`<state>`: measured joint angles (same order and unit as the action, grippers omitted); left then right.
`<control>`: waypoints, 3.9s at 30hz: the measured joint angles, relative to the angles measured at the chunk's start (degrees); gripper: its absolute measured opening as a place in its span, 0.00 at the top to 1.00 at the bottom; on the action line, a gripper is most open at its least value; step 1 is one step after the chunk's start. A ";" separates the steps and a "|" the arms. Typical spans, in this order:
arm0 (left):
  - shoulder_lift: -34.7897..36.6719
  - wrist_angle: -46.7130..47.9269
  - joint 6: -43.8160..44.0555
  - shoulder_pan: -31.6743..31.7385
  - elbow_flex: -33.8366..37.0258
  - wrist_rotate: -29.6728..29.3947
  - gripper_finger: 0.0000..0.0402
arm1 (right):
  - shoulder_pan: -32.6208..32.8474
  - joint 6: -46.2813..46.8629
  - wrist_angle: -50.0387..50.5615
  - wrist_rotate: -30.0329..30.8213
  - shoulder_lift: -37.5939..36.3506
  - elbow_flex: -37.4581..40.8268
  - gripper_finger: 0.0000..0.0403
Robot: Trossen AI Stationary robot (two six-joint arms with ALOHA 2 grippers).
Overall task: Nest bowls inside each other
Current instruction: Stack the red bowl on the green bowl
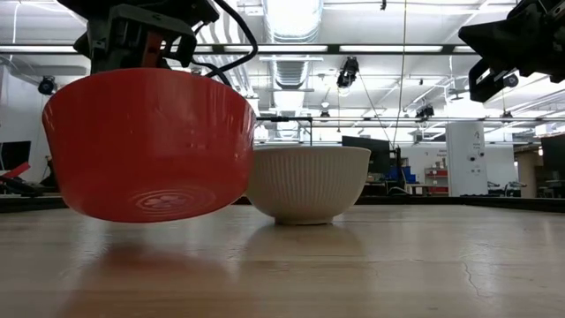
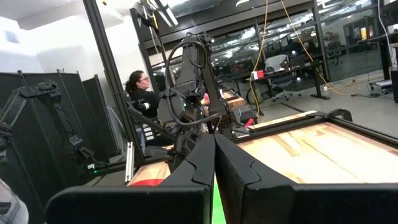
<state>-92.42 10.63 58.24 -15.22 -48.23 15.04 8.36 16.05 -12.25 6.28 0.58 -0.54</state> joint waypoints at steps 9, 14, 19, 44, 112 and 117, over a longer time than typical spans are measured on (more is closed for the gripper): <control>0.83 -0.05 0.44 0.00 -0.02 -1.20 0.99 | 0.00 0.00 0.00 0.01 0.00 0.00 0.98; 0.85 -0.06 0.57 0.00 -0.49 -1.30 0.99 | -0.01 0.00 0.00 0.00 0.00 0.00 0.98; 0.85 0.60 0.55 0.11 -1.76 -1.76 0.99 | 0.00 0.00 0.00 0.02 0.00 0.00 0.98; 7.90 10.64 -6.01 1.67 -8.47 -14.50 0.99 | -0.02 0.00 -0.02 0.01 -0.06 0.00 0.98; -9.14 20.00 -20.89 21.49 -25.27 -3.69 0.99 | -0.02 0.00 -0.01 0.01 0.31 0.00 0.98; -12.10 21.59 -21.29 21.49 -28.11 -3.80 0.99 | -0.02 0.00 -0.02 0.00 0.31 0.00 0.98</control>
<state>-104.52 32.22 36.95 6.26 -76.33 11.25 8.34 16.05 -12.27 6.28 0.89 -0.54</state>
